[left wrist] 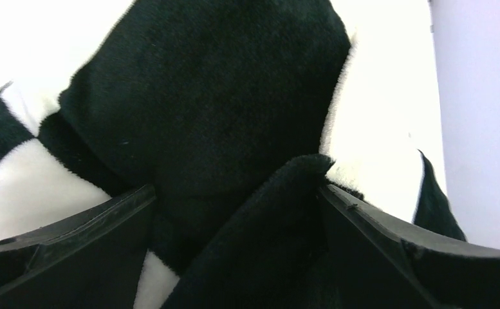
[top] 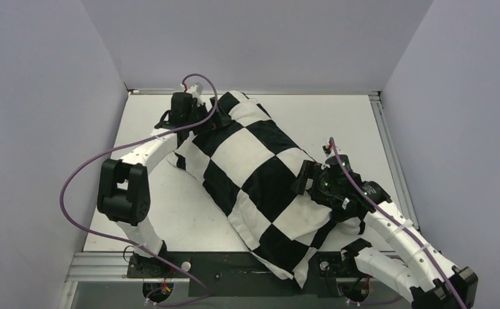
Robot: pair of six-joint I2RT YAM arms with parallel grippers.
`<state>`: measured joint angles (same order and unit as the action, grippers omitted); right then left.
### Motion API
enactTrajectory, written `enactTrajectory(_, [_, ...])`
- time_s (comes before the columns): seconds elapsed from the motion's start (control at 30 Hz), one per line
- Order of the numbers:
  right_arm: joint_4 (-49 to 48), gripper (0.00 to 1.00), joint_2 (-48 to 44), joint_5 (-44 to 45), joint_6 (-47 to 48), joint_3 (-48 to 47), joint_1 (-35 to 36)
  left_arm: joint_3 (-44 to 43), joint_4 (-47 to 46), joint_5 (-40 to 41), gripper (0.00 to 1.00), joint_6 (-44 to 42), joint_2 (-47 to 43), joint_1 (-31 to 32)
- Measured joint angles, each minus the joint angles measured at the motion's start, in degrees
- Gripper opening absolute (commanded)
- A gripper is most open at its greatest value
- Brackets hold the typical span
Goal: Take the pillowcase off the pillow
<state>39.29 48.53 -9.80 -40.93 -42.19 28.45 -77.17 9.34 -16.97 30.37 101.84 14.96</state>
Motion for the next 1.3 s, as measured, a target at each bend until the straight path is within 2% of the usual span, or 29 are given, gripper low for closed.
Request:
enactTrajectory(0.17, [-2.51,0.90,11.06,1.97,4.61,-5.16,-1.42,12.41,-11.52,-2.40,0.96,5.46,-7.04,-0.63])
enactTrajectory(0.3, [-5.27,0.90,21.20,3.34,8.98,-12.09,-4.42,19.71,-16.28,-3.02,0.96,8.22,-13.03,-0.68])
enactTrajectory(0.5, [-12.33,0.90,32.15,5.90,13.18,-21.24,-9.73,28.26,-17.09,-2.27,0.96,10.86,-22.18,1.20])
enactTrajectory(0.77, [-20.63,0.90,43.41,7.04,15.80,-32.50,-12.26,35.56,-13.40,0.92,0.96,14.64,-33.40,12.28])
enactTrajectory(0.9, [-22.51,0.90,44.83,6.34,17.05,-34.34,-12.35,36.28,-6.36,1.70,0.96,15.61,-39.12,14.36])
enactTrajectory(1.03, [-22.29,0.90,43.58,5.31,18.36,-34.05,-12.33,34.97,2.38,6.64,0.96,13.99,-44.26,14.29])
enactTrajectory(1.2, [-20.96,0.90,36.50,4.20,20.31,-29.53,-11.85,30.77,12.09,13.16,0.96,11.04,-49.05,13.09])
enactTrajectory(1.3, [-18.91,0.90,30.73,4.00,21.31,-26.53,-10.73,29.09,15.34,15.26,0.96,9.60,-51.01,9.99])
